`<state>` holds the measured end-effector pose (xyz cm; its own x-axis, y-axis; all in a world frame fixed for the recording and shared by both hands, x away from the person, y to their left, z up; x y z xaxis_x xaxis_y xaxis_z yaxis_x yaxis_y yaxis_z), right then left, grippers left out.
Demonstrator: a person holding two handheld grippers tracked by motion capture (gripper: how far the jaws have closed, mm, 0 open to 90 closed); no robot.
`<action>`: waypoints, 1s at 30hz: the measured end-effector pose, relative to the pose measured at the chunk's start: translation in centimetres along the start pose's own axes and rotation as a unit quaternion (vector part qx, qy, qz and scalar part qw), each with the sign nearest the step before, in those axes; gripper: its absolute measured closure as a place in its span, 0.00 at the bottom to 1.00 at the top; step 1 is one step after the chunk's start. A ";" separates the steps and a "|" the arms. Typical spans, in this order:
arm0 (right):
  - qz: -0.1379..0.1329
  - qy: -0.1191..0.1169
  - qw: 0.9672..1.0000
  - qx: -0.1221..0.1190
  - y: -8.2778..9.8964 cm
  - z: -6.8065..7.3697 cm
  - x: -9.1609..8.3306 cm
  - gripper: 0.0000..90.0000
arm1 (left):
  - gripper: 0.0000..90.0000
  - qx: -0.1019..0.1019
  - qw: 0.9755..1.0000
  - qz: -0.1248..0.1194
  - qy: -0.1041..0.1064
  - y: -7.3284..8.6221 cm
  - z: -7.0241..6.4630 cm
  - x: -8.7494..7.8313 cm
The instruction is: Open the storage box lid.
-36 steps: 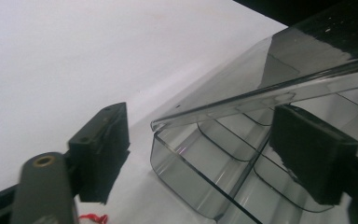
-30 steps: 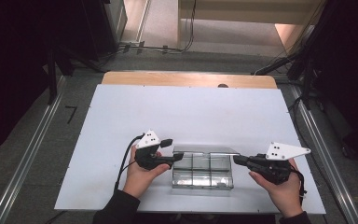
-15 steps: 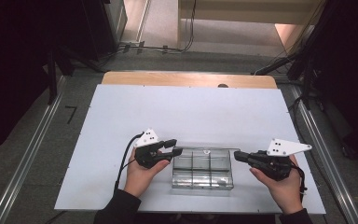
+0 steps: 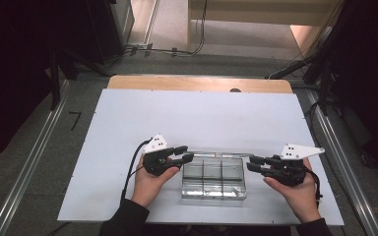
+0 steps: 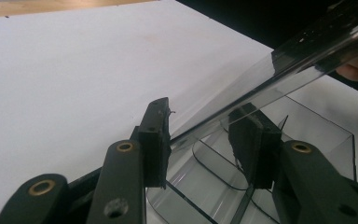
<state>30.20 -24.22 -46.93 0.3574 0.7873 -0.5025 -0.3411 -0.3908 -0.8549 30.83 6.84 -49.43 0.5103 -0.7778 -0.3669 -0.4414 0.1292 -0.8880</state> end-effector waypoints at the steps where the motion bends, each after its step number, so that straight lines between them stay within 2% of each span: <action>1: 0.000 0.004 1.000 0.003 0.0 -0.2 0.3 0.68 | 0.66 -0.001 1.000 0.000 0.001 0.0 0.0 0.0; 6: -0.009 0.010 1.000 0.006 -0.3 -1.2 1.7 0.65 | 0.67 -0.007 1.000 -0.004 0.005 -0.1 0.2 0.2; 10: -0.022 -0.003 1.000 0.010 -0.4 -1.9 2.7 0.70 | 0.69 -0.008 1.000 -0.006 0.005 -0.1 0.4 0.2; 17: -0.039 0.006 0.999 -0.008 -0.4 -2.1 3.3 0.76 | 0.72 -0.008 1.000 -0.013 0.005 -0.1 0.7 0.4; 30: -0.052 0.039 0.998 -0.022 -0.5 -2.0 3.7 0.84 | 0.81 0.004 0.999 -0.014 -0.037 -0.1 0.8 0.5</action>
<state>33.43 -22.06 -48.60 0.4554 0.7864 -0.4174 -0.2607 -0.3305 -0.9071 31.76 6.91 -49.74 0.5759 -0.7336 -0.3608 -0.4204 0.1127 -0.9003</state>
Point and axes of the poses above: each handheld gripper's, and its own axes: x roughly forward along the jaws, y roughly out of its underside, z roughly to its left, the point moved 5 cm from there along x, roughly forward along the jaws, and after that the axes turned 2 degrees about -x, right-handed, at the moved point
